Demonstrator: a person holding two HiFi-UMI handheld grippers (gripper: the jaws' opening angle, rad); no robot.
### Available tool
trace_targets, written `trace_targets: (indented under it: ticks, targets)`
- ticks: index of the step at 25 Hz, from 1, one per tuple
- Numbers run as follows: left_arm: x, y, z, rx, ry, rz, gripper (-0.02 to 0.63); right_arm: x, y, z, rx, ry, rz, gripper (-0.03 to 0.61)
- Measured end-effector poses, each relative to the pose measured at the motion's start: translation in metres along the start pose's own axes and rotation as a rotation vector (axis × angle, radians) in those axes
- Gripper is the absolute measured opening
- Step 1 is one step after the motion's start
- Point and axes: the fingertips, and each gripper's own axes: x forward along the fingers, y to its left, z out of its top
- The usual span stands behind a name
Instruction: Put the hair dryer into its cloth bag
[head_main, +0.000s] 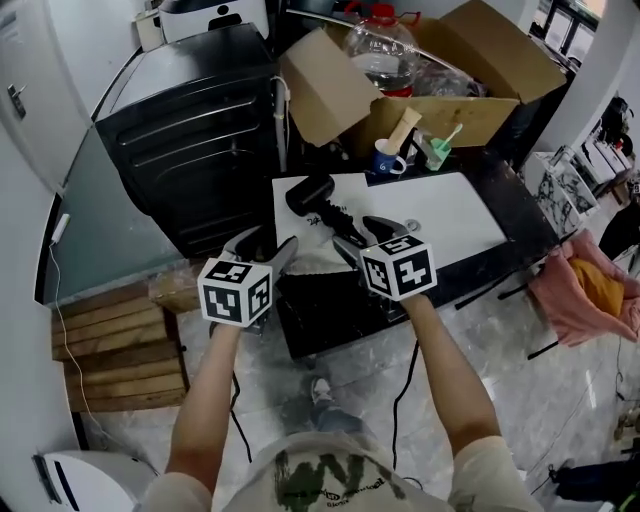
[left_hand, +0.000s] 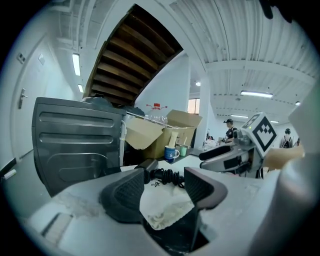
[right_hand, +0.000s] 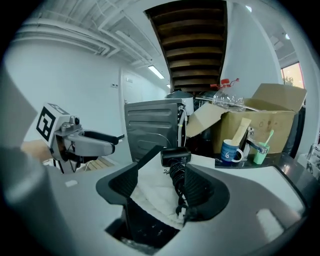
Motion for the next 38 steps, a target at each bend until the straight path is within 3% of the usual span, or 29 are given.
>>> trace_targets:
  ticks: [13,24,38]
  targets:
    - [0.06,0.03,-0.008,-0.021,0.065,0.059,0.262,0.082,-0.036,-0.022,-0.004,0.199,0.121,0.319]
    - [0.073,0.046,-0.01,-0.028,0.093,0.109,0.262,0.129,-0.048,-0.045,0.005,0.321,0.154,0.33]
    - [0.078,0.051,-0.014,-0.008,0.116,0.078,0.262,0.158,-0.049,-0.071,-0.025,0.474,0.07,0.327]
